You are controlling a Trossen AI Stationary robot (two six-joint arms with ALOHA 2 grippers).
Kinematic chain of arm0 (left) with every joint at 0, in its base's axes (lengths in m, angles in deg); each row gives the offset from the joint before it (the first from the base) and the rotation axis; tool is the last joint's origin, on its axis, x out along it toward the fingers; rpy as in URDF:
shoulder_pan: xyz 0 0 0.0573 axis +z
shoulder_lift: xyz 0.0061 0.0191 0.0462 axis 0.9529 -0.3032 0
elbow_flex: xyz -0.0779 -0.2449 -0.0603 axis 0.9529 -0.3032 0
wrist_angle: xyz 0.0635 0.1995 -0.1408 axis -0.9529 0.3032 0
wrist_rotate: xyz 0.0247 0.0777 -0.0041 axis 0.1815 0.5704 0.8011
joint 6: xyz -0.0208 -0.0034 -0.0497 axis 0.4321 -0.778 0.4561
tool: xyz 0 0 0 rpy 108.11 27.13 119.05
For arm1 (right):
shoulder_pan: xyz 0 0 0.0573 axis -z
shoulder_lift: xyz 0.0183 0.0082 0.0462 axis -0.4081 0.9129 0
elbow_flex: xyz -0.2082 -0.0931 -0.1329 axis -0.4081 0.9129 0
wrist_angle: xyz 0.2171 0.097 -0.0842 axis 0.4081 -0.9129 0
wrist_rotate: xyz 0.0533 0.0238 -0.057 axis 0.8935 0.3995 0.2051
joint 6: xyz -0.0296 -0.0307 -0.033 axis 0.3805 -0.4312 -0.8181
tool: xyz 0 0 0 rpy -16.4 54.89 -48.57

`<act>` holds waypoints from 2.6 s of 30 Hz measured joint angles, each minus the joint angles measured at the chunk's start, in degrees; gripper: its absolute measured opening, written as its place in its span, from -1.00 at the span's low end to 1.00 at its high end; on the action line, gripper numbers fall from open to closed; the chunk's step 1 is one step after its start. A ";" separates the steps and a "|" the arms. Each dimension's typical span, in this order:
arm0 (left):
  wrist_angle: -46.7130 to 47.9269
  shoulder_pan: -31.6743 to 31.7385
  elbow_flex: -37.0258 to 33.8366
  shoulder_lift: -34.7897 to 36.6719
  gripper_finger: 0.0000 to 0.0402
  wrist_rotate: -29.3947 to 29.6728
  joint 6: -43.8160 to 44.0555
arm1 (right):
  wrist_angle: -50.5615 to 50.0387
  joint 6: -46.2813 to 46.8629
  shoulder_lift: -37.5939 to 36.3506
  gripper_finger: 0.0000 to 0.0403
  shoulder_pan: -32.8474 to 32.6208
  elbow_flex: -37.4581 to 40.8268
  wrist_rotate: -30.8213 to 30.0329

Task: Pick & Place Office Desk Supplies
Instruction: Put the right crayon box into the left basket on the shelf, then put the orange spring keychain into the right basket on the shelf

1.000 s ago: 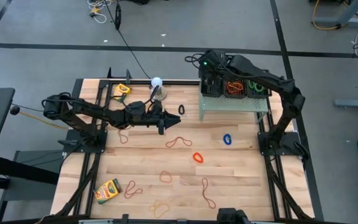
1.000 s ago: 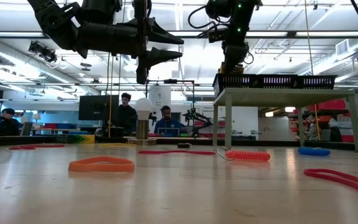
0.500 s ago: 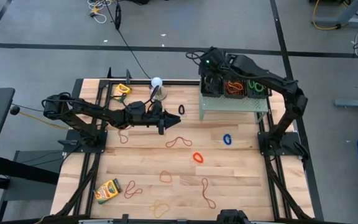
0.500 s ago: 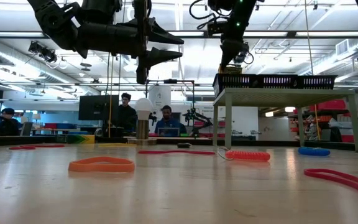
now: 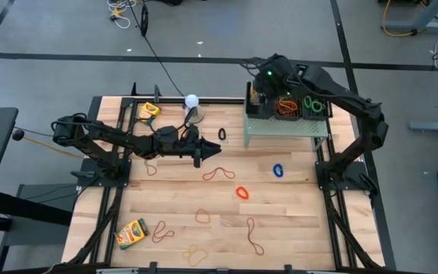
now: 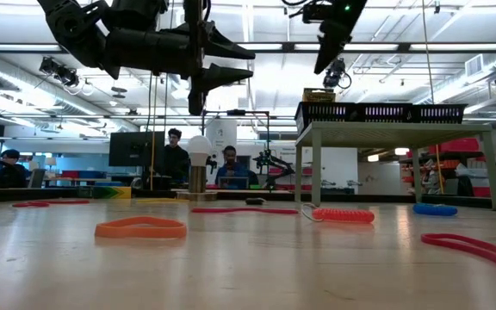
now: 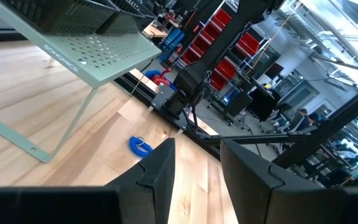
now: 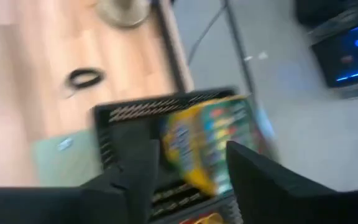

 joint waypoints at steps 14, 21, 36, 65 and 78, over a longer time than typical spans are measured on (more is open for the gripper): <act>3.83 0.10 0.09 0.00 -0.49 2.66 0.30 | 2.56 1.18 0.13 -0.92 0.91 9.53 -1.08; 4.14 -0.31 0.09 0.00 -0.71 2.93 0.39 | 5.31 4.01 -2.00 -0.97 0.89 6.82 -1.20; 5.22 -0.31 0.07 0.00 -0.78 3.08 -0.25 | 15.85 3.27 -0.90 -0.98 4.28 9.79 0.74; 5.35 -0.28 0.00 0.00 -0.78 3.10 -0.88 | 20.96 2.50 -2.47 -0.88 4.73 13.42 -0.42; 4.43 1.29 0.00 -0.14 -0.78 1.68 -1.07 | 22.60 13.20 -15.27 -0.96 -1.46 20.74 7.71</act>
